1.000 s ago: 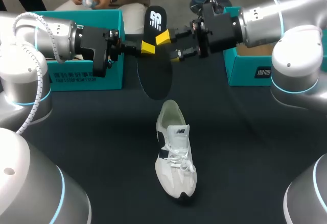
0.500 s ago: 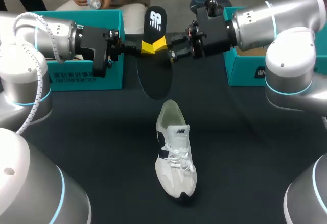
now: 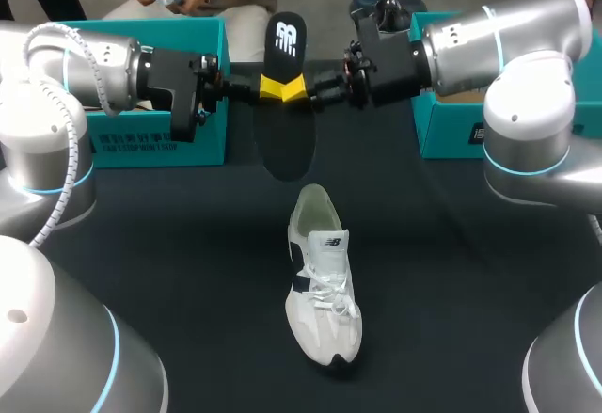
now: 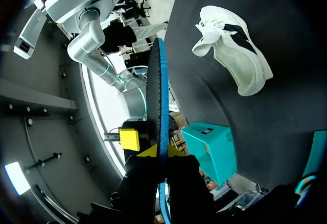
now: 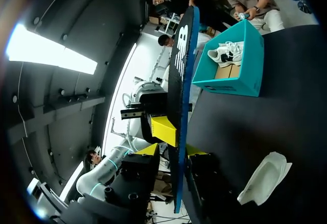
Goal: Take the shoe out of the shoebox, open the shoe tongue, remove and reinsert the insole, then place the shoe into the shoebox
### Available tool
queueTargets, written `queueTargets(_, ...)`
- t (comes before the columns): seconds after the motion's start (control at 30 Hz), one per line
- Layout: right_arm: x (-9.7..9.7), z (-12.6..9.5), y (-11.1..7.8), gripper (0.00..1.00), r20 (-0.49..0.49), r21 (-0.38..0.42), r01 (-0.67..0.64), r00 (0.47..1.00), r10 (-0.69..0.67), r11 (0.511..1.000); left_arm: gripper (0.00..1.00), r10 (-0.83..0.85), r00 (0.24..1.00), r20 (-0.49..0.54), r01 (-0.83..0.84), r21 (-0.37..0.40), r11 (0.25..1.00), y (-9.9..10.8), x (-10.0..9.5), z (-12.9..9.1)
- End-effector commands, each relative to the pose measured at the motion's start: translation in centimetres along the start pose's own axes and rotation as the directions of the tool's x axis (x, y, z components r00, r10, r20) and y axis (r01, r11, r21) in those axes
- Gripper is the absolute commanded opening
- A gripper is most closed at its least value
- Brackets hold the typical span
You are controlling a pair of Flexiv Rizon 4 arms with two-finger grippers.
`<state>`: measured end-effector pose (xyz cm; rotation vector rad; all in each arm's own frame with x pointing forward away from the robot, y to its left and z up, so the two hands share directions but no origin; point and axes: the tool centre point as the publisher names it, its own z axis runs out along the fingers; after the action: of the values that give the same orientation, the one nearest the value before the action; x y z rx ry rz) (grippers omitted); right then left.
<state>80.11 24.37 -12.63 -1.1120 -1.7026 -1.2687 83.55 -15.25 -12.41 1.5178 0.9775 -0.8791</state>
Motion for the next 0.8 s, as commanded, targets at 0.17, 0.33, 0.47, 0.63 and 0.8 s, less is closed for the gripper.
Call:
queueTargets(0.17,-0.2,0.1,0.0,0.31,-0.001,-0.005,-0.002,1.0,0.002,1.0,0.0,0.002,1.0,0.001,-0.002,0.0,1.0,0.0,0.1,0.1)
queueTargets(0.33,-0.3,-0.2,0.1,0.38,0.004,-0.01,-0.005,1.0,0.005,1.0,0.0,0.002,1.0,0.001,-0.002,0.0,1.0,0.0,0.1,0.1)
queueTargets(0.47,-0.4,-0.5,0.1,0.32,0.007,-0.015,-0.006,1.0,0.006,1.0,0.0,0.002,1.0,0.001,-0.002,0.0,1.0,0.0,0.1,0.1)
queueTargets(0.63,-0.5,-0.9,0.1,0.1,0.007,-0.023,-0.006,1.0,0.006,1.0,0.0,0.002,1.0,0.001,-0.002,0.0,1.0,0.0,0.1,0.1)
queueTargets(0.8,-0.6,-0.9,0.1,0.0,0.003,-0.027,-0.003,1.0,0.003,1.0,0.0,0.002,1.0,0.001,-0.002,0.0,1.0,0.0,0.1,0.1)
